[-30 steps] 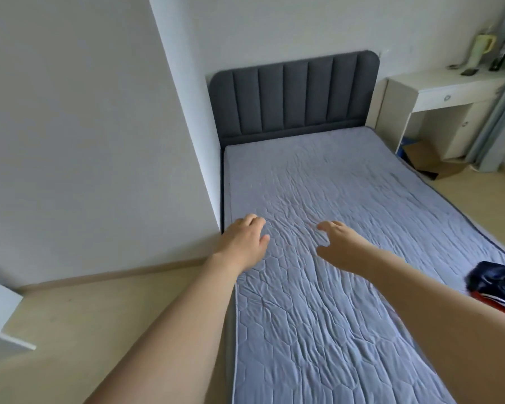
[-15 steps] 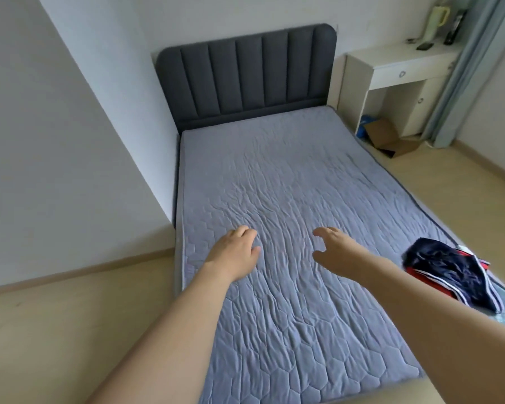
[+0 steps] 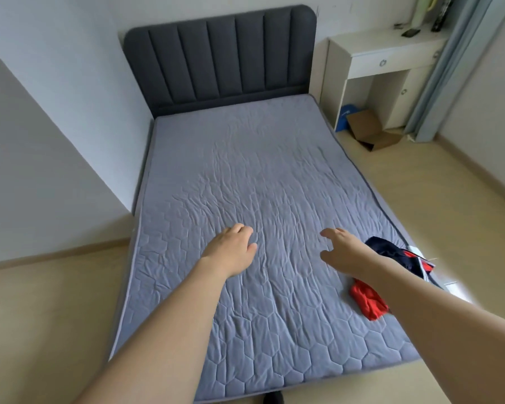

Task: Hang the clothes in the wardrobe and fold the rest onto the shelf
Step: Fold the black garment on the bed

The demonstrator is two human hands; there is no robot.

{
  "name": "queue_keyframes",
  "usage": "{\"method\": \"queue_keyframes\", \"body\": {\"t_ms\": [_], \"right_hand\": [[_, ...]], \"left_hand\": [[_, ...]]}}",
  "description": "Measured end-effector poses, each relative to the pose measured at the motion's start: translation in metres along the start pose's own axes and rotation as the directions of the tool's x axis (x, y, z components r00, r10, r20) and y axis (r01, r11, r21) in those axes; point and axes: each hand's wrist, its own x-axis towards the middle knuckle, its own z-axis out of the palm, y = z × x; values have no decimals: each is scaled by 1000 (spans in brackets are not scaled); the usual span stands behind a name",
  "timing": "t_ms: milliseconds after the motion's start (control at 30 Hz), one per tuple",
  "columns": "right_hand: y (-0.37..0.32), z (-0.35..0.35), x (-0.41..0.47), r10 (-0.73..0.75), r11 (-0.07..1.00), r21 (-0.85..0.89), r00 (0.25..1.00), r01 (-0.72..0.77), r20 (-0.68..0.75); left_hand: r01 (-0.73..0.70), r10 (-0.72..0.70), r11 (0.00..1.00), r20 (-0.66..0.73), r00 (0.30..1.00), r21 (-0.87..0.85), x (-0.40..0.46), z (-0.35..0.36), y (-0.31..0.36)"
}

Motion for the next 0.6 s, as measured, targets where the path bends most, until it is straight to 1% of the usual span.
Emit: {"method": "queue_keyframes", "body": {"t_ms": [33,133,333,467,600], "right_hand": [[12,-2,3,4,1000,14,1000,-4,0],[58,-7,9,44,998,33,999,-44,2],[187,-32,29,164,986,30,987,-164,0],[273,-51,55,211,977,32,977,-212,46],[364,-56,91,264,961,51,958,-271,112]], "left_hand": [[4,-4,1000,15,1000,0,10,5,9],[-48,48,999,71,996,9,42,24,48],[-129,127,992,175,976,1,105,66,155],[-88,90,996,209,974,-17,150,95,215],[-52,55,998,276,960,-20,199,134,267]]}}
